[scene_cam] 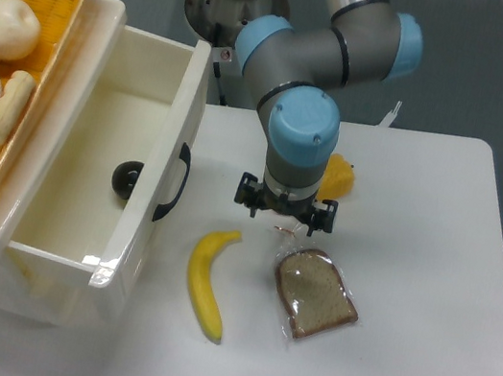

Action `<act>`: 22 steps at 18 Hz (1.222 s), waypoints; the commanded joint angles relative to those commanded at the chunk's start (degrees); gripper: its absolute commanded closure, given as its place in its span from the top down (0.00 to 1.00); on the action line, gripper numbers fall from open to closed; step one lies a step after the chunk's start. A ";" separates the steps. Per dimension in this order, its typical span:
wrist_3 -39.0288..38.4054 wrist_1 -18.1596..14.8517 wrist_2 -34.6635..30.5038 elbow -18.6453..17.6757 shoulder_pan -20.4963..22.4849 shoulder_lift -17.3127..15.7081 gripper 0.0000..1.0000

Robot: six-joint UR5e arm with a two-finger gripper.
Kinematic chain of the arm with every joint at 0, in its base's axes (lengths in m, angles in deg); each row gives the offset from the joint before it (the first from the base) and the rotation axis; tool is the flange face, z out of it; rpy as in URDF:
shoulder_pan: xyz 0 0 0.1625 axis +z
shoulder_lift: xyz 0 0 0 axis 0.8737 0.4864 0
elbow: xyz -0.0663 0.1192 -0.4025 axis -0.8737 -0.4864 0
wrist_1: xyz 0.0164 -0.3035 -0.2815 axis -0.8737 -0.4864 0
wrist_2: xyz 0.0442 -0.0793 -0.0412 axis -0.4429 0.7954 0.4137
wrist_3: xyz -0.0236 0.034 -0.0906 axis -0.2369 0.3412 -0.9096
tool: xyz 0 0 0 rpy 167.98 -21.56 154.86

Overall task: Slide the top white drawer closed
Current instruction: 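Raise the gripper and move it toward the open drawer's front panel, then press the gripper against the drawer front beside the black handle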

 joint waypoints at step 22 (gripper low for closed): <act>-0.18 -4.04 12.31 -0.62 -1.93 -1.66 1.00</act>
